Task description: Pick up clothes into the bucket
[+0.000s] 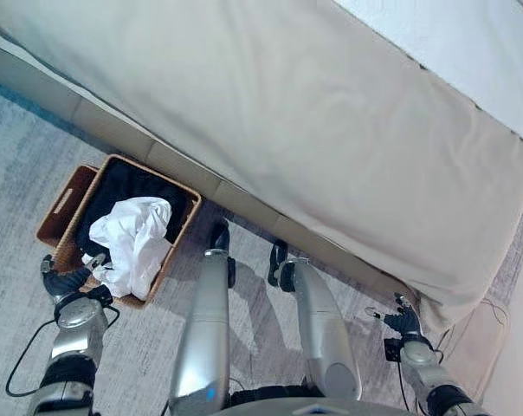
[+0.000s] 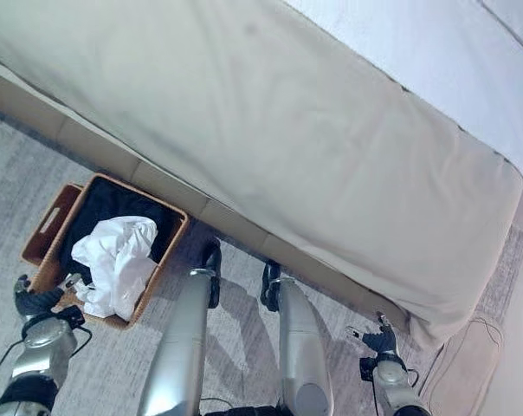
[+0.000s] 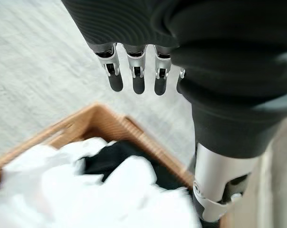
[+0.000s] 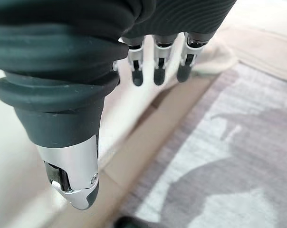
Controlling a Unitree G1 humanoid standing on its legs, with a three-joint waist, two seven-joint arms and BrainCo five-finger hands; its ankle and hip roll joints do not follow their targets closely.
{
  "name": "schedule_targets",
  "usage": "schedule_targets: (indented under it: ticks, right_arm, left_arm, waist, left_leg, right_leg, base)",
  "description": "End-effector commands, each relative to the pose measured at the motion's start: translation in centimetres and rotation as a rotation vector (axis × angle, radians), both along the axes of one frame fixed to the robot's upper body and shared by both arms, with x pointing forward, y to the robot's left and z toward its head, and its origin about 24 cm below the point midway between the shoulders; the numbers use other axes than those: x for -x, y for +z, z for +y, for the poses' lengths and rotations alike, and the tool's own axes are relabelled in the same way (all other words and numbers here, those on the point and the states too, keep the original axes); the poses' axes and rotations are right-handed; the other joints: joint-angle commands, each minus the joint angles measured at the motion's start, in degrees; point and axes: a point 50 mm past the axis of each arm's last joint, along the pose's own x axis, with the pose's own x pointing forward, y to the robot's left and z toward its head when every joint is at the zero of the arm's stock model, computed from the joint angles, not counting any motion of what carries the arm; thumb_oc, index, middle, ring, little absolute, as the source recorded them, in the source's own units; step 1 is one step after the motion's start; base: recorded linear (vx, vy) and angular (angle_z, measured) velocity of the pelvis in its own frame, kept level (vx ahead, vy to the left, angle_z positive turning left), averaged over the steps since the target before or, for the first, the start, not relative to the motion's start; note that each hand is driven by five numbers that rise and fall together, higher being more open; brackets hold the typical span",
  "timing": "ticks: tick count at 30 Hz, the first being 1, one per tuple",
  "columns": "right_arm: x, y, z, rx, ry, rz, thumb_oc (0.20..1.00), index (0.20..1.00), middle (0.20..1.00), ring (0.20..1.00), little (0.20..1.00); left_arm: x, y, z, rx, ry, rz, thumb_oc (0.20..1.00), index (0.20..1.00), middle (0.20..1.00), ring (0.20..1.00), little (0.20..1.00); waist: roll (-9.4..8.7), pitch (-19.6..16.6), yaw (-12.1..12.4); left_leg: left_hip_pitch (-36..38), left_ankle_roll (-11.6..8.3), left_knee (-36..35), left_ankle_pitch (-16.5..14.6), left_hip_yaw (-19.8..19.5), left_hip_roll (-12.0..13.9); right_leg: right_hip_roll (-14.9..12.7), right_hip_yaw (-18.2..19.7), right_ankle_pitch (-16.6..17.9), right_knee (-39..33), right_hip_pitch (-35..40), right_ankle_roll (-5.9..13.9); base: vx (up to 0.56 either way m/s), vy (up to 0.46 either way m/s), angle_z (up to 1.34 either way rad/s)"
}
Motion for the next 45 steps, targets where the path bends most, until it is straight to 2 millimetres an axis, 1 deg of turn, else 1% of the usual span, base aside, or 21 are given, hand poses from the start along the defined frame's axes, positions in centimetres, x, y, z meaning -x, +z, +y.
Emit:
schedule_targets:
  ticks: [1,5,6,7,9,13,14,16,18,19,21,22,23,24,25,27,31,33,34,40,45]
  right_arm:
    - [0.6,1.0,-3.5,0.106,-0.05,0.003,1.0,1.0,1.0,1.0,1.0]
    - [2.6,-0.2,-3.6,0.085,-0.064,0.08,1.0,1.0,1.0,1.0,1.0]
    - [3.1,-0.4,-3.7,0.078,-0.061,0.101,1.0,1.0,1.0,1.0,1.0]
    - [4.6,-1.1,-3.8,0.068,-0.06,0.166,1.0,1.0,1.0,1.0,1.0]
    - [5.1,-1.3,-3.9,0.059,-0.059,0.186,1.0,1.0,1.0,1.0,1.0]
    - [7.2,-2.2,-3.9,0.03,-0.033,0.272,1.0,1.0,1.0,1.0,1.0]
    - [7.4,-2.5,-3.3,0.018,-0.01,0.291,1.0,1.0,1.0,1.0,1.0]
    - [7.6,-2.7,-3.1,0.008,0.002,0.3,1.0,1.0,1.0,1.0,1.0]
    - [7.3,-2.9,-2.1,-0.014,0.036,0.298,1.0,1.0,1.0,1.0,1.0]
    - [7.3,-2.9,-2.1,-0.013,0.036,0.298,1.0,1.0,1.0,1.0,1.0]
    - [6.8,-3.0,-1.5,-0.044,0.023,0.269,1.0,1.0,1.0,1.0,1.0]
    - [6.9,-3.2,-1.0,-0.077,0.01,0.263,1.0,1.0,1.0,1.0,1.0]
    - [6.9,-3.2,-1.0,-0.077,0.009,0.262,1.0,1.0,1.0,1.0,1.0]
    - [7.2,-3.5,-0.6,-0.118,-0.012,0.268,1.0,1.0,1.0,1.0,1.0]
    - [7.2,-3.5,-0.6,-0.118,-0.012,0.268,1.0,1.0,1.0,1.0,1.0]
    - [7.6,-3.7,-0.4,-0.153,-0.04,0.27,1.0,1.0,1.0,1.0,1.0]
    - [8.5,-4.0,-0.4,-0.197,-0.101,0.278,1.0,1.0,1.0,1.0,1.0]
    - [9.3,-4.3,-0.3,-0.219,-0.125,0.314,1.0,1.0,1.0,1.0,1.0]
    - [9.7,-4.4,-0.6,-0.202,-0.098,0.341,1.0,1.0,1.0,1.0,1.0]
    - [9.1,-4.1,-0.9,-0.167,-0.024,0.347,1.0,1.0,1.0,1.0,1.0]
    - [8.5,-4.3,0.0,-0.176,0.015,0.349,1.0,1.0,1.0,1.0,1.0]
  left_arm:
    - [-0.1,2.6,0.2,-0.139,0.051,-0.147,1.0,1.0,1.0,1.0,1.0]
    - [0.6,1.8,-0.4,-0.02,0.003,-0.258,1.0,1.0,1.0,1.0,1.0]
    - [0.6,1.5,-1.1,0.056,-0.039,-0.314,1.0,1.0,1.0,1.0,1.0]
    - [0.6,0.0,-2.9,0.276,-0.068,-0.438,1.0,1.0,1.0,1.0,1.0]
    - [0.5,-0.3,-4.0,0.334,-0.141,-0.462,1.0,1.0,1.0,1.0,1.0]
    - [1.6,-4.4,-7.7,0.592,-0.244,-0.401,1.0,1.0,1.0,1.0,1.0]
    - [1.9,-5.8,-9.2,0.639,-0.302,-0.323,1.0,1.0,1.0,1.0,1.0]
    - [2.5,-6.9,-9.7,0.651,-0.3,-0.257,1.0,1.0,1.0,1.0,1.0]
    - [5.0,-10.0,-10.8,0.627,-0.328,0.006,1.0,1.0,1.0,1.0,1.0]
    - [5.0,-10.0,-10.8,0.627,-0.329,0.006,1.0,1.0,1.0,1.0,1.0]
    - [7.2,-12.1,-11.6,0.577,-0.374,0.232,1.0,1.0,1.0,1.0,1.0]
    - [9.7,-13.8,-12.2,0.514,-0.435,0.481,1.0,1.0,1.0,1.0,1.0]
    - [9.7,-13.8,-12.3,0.513,-0.436,0.481,1.0,1.0,1.0,1.0,1.0]
    - [12.4,-15.1,-13.0,0.479,-0.5,0.696,1.0,1.0,1.0,1.0,1.0]
    - [12.4,-15.1,-13.0,0.479,-0.5,0.696,1.0,1.0,1.0,1.0,1.0]
    - [14.5,-16.0,-14.1,0.481,-0.556,0.831,1.0,1.0,1.0,1.0,1.0]
    - [15.6,-16.3,-14.5,0.522,-0.529,0.85,1.0,1.0,1.0,1.0,1.0]
    - [15.1,-16.2,-14.7,0.48,-0.599,0.875,1.0,1.0,1.0,1.0,1.0]
    - [13.6,-15.9,-15.0,0.41,-0.722,0.868,1.0,1.0,1.0,1.0,1.0]
    - [10.3,-14.6,-14.5,0.239,-0.924,0.819,1.0,1.0,1.0,1.0,1.0]
    - [11.5,-15.1,-14.3,0.321,-0.83,0.838,1.0,1.0,1.0,1.0,1.0]
  waist:
    - [4.49,0.14,0.65]
    - [5.77,-5.4,0.3]
    - [6.26,-7.18,0.19]
    - [6.95,-9.99,-0.14]
    - [7.44,-11.46,-0.48]
    - [8.51,-16.48,-1.67]
    - [8.63,-18.56,-2.25]
    - [8.73,-19.54,-2.4]
    - [8.82,-21.53,-2.98]
    - [8.84,-21.46,-2.93]
    - [8.82,-22.18,-3.26]
    - [8.75,-22.63,-3.33]
    - [8.76,-22.55,-3.27]
    - [8.85,-22.99,-3.45]
    - [8.86,-22.94,-3.41]
    - [8.98,-23.55,-3.66]
    - [9.14,-23.7,-3.75]
    - [9.14,-23.98,-3.78]
    - [9.19,-24.13,-3.91]
    - [9.47,-24.44,-4.44]
    - [9.19,-24.58,-4.2]
  left_leg:
    - [7.5,0.7,-6.4,2.3,-1.59,-0.33]
    - [18.28,-0.5,-16.71,5.42,-2.13,0.29]
    - [20.56,-0.73,-18.68,5.72,-2.25,0.4]
    - [24.5,-1.13,-22.4,6.7,-2.29,0.66]
    - [26.28,-1.32,-24.2,7.36,-2.51,0.89]
    - [31.79,-2.02,-28.52,8.01,-1.83,1.75]
    - [33.57,-2.36,-29.6,8.22,-1.26,2.45]
    - [34.48,-2.56,-30.22,8.4,-0.98,2.76]
    - [36.4,-2.89,-30.83,8.29,0.3,3.6]
    - [36.5,-2.9,-30.87,8.28,0.34,3.62]
    - [37.26,-3.06,-30.68,8.09,1.28,4.02]
    - [37.87,-3.17,-30.47,7.9,2.43,4.25]
    - [37.96,-3.17,-30.48,7.87,2.49,4.27]
    - [38.64,-3.22,-30.44,7.72,3.29,4.5]
    - [38.71,-3.22,-30.45,7.71,3.33,4.51]
    - [39.91,-3.22,-31.11,7.62,4.37,4.92]
    - [40.72,-3.24,-32.39,8.01,4.52,5.08]
    - [41.09,-3.25,-33.14,8.21,4.31,5.14]
    - [41.54,-3.27,-33.5,8.18,4.09,5.08]
    - [42.54,-3.07,-33.62,7.43,3.69,4.72]
    - [42.79,-2.82,-32.96,6.69,3.52,4.33]
  right_leg:
    - [-0.54,-1.08,10.65,-12.52,5.94,0.93]
    - [0.15,-1.49,11.83,-19.94,15.65,1.08]
    - [0.47,-1.51,11.75,-21.38,17.67,1.25]
    - [1.05,-1.69,11.85,-24.07,20.99,1.24]
    - [1.38,-1.79,12.23,-25.65,22.47,1.26]
    - [2.48,-1.41,12.54,-29.98,27.79,1.34]
    - [3.0,-0.94,12.61,-31.59,29.86,1.31]
    - [3.17,-0.89,12.74,-32.56,30.99,1.2]
    - [3.73,-0.15,13.28,-34.74,33.12,0.99]
    - [3.75,-0.11,13.31,-34.81,33.22,0.98]
    - [4.11,0.57,13.71,-36.1,34.27,0.95]
    - [4.38,1.23,14.0,-36.92,34.95,0.83]
    - [4.4,1.29,13.99,-36.93,35.02,0.83]
    - [4.62,1.72,14.23,-37.5,35.67,0.82]
    - [4.63,1.76,14.24,-37.51,35.72,0.82]
    - [4.86,2.16,14.49,-38.64,36.93,0.76]
    - [4.99,1.88,14.84,-39.53,37.61,0.81]
    - [4.94,1.42,14.88,-39.94,38.17,0.85]
    - [4.89,1.08,14.75,-39.94,38.63,0.89]
    - [4.37,0.75,14.25,-39.49,39.65,1.17]
    - [3.94,0.7,13.95,-38.87,40.0,1.19]
  base:
    - [0.13,-0.18,-0.01]
    - [0.16,-0.149,0.03]
    - [0.26,-0.195,-0.06]
    - [0.19,-0.123,-0.03]
    - [0.14,-0.1,0.01]
    - [0.15,-0.125,-0.07]
    - [0.13,-0.151,-0.04]
    - [0.07,-0.115,-0.08]
    - [0.02,-0.105,-0.16]
    - [0.01,-0.064,-0.26]
    - [-0.01,-0.09,-0.24]
    - [-0.01,-0.073,-0.23]
    - [0.02,-0.068,-0.42]
    - [0.02,-0.03,-0.36]
    - [0.04,-0.04,-0.26]
    - [0.05,-0.028,-0.18]
    - [0.01,-0.015,-0.08]
    - [0.01,-0.016,0.06]
    - [0.01,-0.003,0.04]
    - [0.01,0.017,0.04]
    - [0.0,0.006,0.0]
